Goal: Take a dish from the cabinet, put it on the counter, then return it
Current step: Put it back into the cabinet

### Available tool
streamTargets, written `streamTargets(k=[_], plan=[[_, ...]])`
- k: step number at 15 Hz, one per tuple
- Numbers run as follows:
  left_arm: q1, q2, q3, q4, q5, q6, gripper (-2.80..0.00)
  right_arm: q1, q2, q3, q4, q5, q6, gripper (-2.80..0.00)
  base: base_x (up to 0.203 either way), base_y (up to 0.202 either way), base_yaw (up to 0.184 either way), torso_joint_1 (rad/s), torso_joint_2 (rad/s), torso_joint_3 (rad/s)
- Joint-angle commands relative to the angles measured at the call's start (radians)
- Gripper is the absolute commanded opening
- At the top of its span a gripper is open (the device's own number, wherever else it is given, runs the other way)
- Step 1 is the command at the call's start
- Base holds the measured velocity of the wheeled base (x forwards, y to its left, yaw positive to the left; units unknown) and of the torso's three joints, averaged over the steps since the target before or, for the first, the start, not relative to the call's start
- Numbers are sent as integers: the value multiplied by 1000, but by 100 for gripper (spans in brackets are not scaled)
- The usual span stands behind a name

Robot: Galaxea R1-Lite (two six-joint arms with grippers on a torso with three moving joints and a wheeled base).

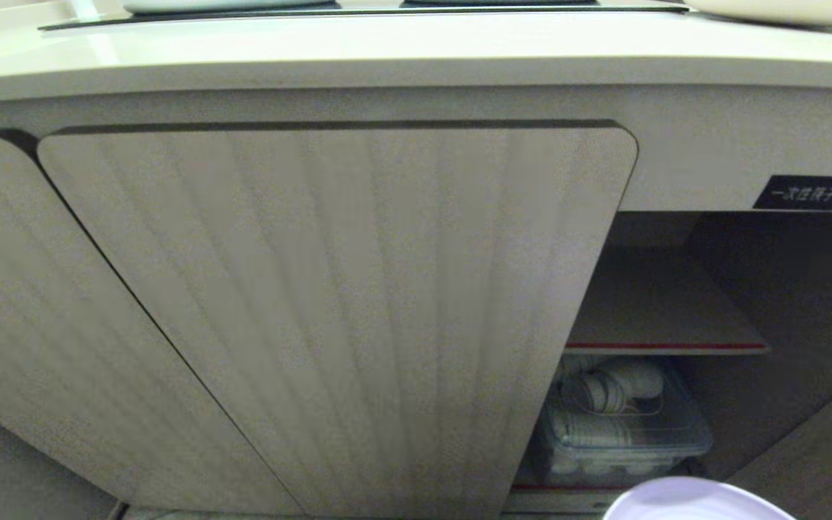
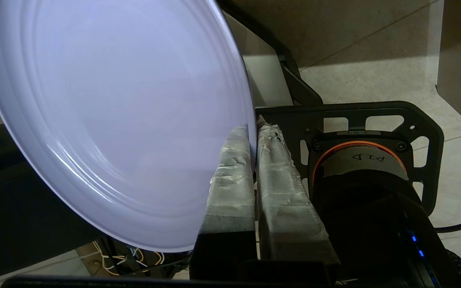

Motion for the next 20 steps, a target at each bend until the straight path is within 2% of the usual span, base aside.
streamTargets(k=[1, 10, 14, 20], plan=[[0, 0, 0, 0, 0, -1, -280, 0, 2, 0, 5, 1, 4, -280, 0, 0, 0, 0, 0, 0], [0, 0, 0, 0, 1, -1, -280, 0, 3, -5, 0, -37, 5, -280, 0, 0, 0, 0, 0, 0], [0, 0, 0, 0, 0, -1, -280, -1, 6, -6, -1, -51, 57, -280, 0, 0, 0, 0, 0, 0], [0, 0, 0, 0, 1, -1, -280, -4, 30, 23, -6, -164, 159, -280, 0, 0, 0, 0, 0, 0]])
